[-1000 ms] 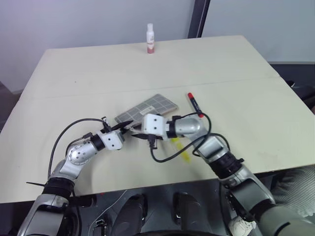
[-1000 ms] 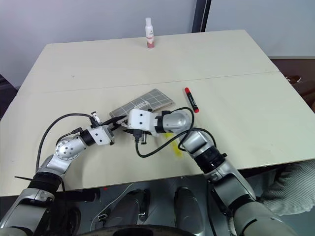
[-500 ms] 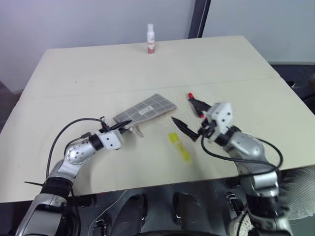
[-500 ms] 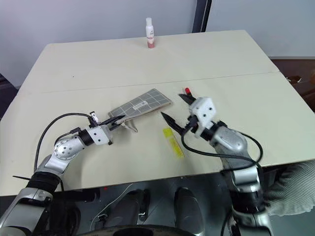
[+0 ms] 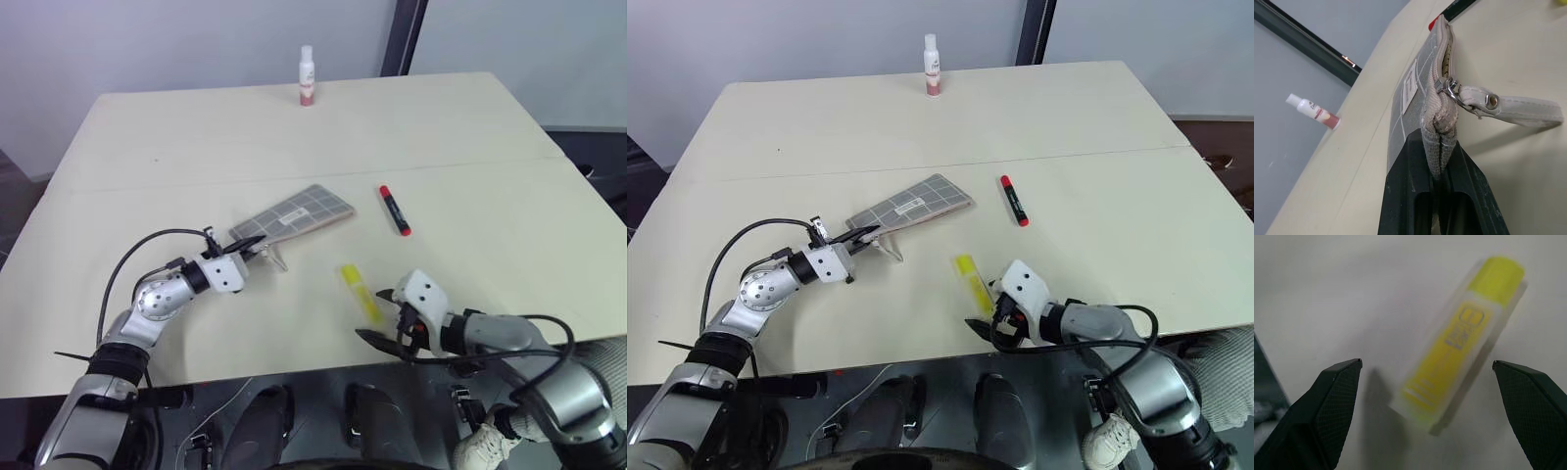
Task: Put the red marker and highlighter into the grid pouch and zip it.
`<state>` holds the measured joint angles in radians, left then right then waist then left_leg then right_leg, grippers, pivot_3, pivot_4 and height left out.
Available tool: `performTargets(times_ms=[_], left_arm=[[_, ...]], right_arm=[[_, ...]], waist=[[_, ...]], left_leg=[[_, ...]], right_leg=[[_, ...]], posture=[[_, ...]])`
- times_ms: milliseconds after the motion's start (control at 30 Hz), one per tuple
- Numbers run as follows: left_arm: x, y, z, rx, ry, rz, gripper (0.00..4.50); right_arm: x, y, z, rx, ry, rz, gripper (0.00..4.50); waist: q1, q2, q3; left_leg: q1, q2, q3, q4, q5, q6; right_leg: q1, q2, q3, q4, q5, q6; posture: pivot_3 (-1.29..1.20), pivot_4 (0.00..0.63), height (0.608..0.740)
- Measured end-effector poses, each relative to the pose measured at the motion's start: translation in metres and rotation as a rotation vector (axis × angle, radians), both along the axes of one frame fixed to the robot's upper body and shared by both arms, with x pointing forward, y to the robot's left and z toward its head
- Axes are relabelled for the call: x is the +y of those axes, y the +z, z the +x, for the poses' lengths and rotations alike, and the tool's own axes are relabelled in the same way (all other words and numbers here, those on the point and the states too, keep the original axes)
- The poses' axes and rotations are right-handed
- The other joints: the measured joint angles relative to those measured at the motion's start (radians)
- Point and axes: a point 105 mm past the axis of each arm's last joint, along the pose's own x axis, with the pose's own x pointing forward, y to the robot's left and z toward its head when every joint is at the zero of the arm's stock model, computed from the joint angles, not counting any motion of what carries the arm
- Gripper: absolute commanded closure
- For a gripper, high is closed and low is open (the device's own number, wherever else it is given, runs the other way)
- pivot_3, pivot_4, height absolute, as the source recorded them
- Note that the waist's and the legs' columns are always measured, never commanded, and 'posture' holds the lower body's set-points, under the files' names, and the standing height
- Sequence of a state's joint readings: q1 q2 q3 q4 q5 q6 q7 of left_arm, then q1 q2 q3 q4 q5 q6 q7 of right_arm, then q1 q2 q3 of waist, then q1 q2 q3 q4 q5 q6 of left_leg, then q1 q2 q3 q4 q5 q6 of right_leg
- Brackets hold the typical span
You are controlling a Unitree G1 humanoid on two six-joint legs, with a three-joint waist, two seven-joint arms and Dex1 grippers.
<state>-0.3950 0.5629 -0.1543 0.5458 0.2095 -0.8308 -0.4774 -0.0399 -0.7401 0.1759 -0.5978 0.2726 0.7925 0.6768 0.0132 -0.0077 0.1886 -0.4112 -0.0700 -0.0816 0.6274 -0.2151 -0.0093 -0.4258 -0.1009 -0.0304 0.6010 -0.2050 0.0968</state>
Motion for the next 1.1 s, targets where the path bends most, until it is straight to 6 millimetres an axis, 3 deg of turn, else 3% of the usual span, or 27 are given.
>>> performTargets(times_ms=[33, 133, 300, 333, 533, 600, 700, 833, 900, 1100], left_arm=[[0.0, 0.0, 0.0, -0.002, -0.002, 0.0, 4.5], [0.0, 0.0, 0.0, -0.005, 0.001, 0.001, 4.5], [0.0, -0.001, -0.002, -0.009, 0.004, 0.004, 4.5], [0.0, -0.001, -0.002, -0.01, 0.004, 0.005, 4.5], [0.0, -0.001, -0.002, -0.002, 0.001, -0.006, 4.5], [-0.002, 0.003, 0.002, 0.062, 0.027, -0.113, 4.5], [-0.003, 0.011, 0.004, 0.133, 0.017, -0.227, 4.5], [-0.009, 0.023, 0.001, 0.163, -0.053, -0.239, 4.5], [-0.009, 0.025, 0.002, 0.177, -0.064, -0.24, 4.5], [-0.011, 0.025, 0.003, 0.198, -0.071, -0.242, 4.5]], right_arm=[[0.0, 0.0, 0.002, -0.01, 0.003, -0.018, 0.07], [0.003, -0.001, 0.006, -0.019, 0.002, -0.016, 0.9], [0.005, -0.001, 0.013, -0.031, -0.021, -0.003, 3.4], [0.005, 0.0, 0.015, -0.038, -0.027, -0.008, 3.65], [-0.01, 0.003, 0.028, -0.097, -0.057, -0.037, 3.63], [-0.019, 0.007, 0.034, -0.123, -0.066, -0.022, 3.63], [-0.023, 0.025, 0.041, -0.191, -0.033, 0.02, 3.63], [-0.027, 0.064, 0.067, -0.349, -0.024, 0.027, 3.63], [-0.025, 0.073, 0.073, -0.382, -0.012, 0.03, 3.63], [-0.018, 0.068, 0.077, -0.372, 0.036, 0.013, 3.63]], waist=[[0.0, 0.0, 0.0], [0.0, -0.001, -0.001], [0.0, -0.001, -0.001], [0.0, -0.001, -0.001], [0.002, -0.001, -0.001], [0.003, -0.002, 0.0], [0.0, -0.002, 0.0], [-0.004, -0.001, 0.0], [0.0, -0.001, 0.0], [0.001, -0.001, 0.0]], left_leg=[[0.0, 0.0, 0.0, 0.0, 0.001, 0.001], [0.0, 0.0, 0.0, 0.0, 0.001, 0.001], [0.0, 0.0, 0.0, 0.001, -0.001, 0.0], [0.0, 0.0, 0.0, 0.002, -0.001, 0.0], [0.0, -0.001, 0.0, 0.001, -0.001, 0.0], [-0.001, -0.001, 0.0, 0.002, 0.0, 0.001], [-0.004, -0.001, 0.0, 0.002, 0.001, 0.003], [-0.004, 0.0, 0.0, 0.002, 0.001, 0.003], [-0.004, 0.0, 0.0, 0.002, 0.001, 0.003], [-0.006, -0.002, 0.0, 0.003, 0.001, 0.004]], right_leg=[[0.001, 0.0, 0.0, -0.001, 0.0, 0.001], [0.002, 0.0, 0.0, -0.004, 0.002, 0.003], [0.003, 0.0, 0.0, -0.004, 0.004, 0.003], [0.003, 0.0, 0.0, -0.004, 0.004, 0.003], [0.004, 0.0, 0.0, -0.006, 0.004, 0.003], [0.003, -0.001, -0.001, -0.006, 0.004, 0.003], [0.0, 0.0, -0.001, -0.005, 0.006, 0.006], [-0.001, 0.004, 0.0, -0.005, 0.006, 0.005], [-0.001, 0.004, 0.0, -0.005, 0.006, 0.003], [-0.001, 0.002, 0.0, -0.006, 0.008, 0.001]], posture=[[0.0, 0.15, 0.74], [0.0, 0.15, 0.74], [0.0, 0.15, 0.74], [0.0, 0.15, 0.74], [0.0, 0.15, 0.74], [0.0, 0.15, 0.74], [0.0, 0.15, 0.74], [0.0, 0.15, 0.74], [0.0, 0.15, 0.74], [0.0, 0.15, 0.74]])
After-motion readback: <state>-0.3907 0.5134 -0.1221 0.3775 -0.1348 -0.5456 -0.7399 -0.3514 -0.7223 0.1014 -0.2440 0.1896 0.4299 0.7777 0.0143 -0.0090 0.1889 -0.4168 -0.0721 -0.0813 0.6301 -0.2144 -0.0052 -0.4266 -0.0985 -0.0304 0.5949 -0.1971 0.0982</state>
